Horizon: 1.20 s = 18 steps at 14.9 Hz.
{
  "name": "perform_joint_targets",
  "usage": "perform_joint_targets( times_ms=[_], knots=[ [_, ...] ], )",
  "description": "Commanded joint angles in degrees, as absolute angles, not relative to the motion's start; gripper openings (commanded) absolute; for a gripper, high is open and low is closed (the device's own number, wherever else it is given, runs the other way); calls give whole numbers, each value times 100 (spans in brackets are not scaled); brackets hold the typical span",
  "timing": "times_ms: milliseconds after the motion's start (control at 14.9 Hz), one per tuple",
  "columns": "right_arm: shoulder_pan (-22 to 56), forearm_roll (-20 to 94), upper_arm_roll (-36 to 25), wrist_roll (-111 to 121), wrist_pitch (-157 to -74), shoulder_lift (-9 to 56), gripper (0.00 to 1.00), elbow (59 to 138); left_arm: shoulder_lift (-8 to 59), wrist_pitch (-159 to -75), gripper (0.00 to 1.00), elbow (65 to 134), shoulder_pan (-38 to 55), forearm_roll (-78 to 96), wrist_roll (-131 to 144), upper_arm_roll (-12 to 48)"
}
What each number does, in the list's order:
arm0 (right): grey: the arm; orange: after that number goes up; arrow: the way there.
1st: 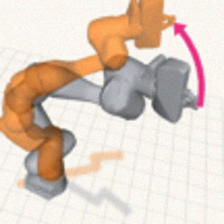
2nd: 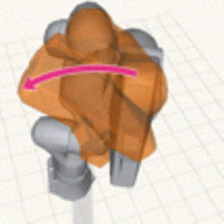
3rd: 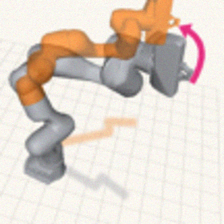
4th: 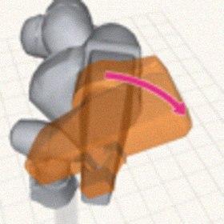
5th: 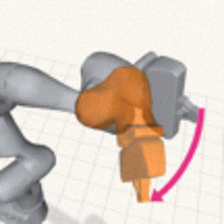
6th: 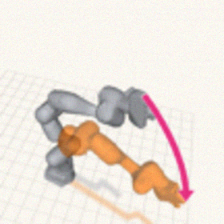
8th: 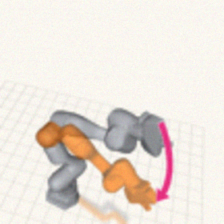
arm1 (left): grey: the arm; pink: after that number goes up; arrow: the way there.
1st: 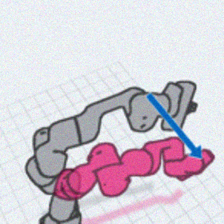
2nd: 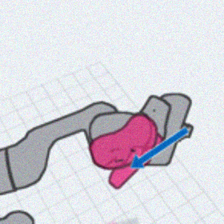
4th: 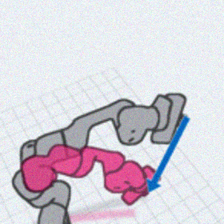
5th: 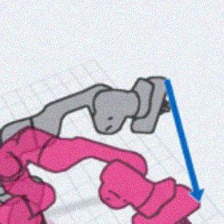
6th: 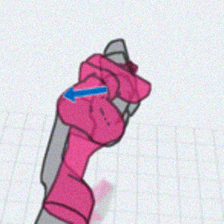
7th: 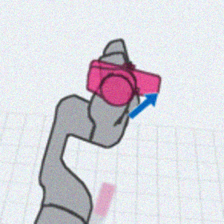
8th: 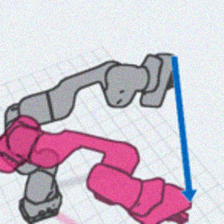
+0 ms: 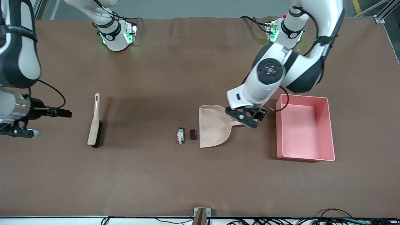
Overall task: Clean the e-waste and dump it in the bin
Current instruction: 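Reach the left gripper to the dustpan handle while the right gripper reaches the brush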
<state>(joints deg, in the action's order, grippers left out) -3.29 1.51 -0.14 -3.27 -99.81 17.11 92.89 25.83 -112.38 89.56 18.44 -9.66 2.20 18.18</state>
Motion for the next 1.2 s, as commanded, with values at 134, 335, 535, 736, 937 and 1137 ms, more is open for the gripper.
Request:
perform_joint_targets(
  times_ms=[134,335,535,736,937,1137],
  knots=[
    [-352,149,0,299,-11292,1511,100,10431,2760,-12012,94,9481,2004,-1749,-551,1986],
    [-360,149,0,281,-12545,1512,100,11387,2768,-12541,91,9948,1881,-1923,-1745,1978],
    [-343,149,0,281,-13595,1686,100,12031,2839,-12604,87,10142,1855,-2047,-2618,1978],
    [-351,158,0,264,-14044,2012,100,12146,3005,-12604,87,10151,1854,-2346,-2812,1986],
    [-352,167,0,264,-14186,2188,100,12146,3102,-12604,81,10151,1846,-2355,-3066,1978],
    [-369,167,9,264,-14186,2224,99,12173,3234,-12647,78,10081,1837,-2434,-3208,1978]
  ],
)
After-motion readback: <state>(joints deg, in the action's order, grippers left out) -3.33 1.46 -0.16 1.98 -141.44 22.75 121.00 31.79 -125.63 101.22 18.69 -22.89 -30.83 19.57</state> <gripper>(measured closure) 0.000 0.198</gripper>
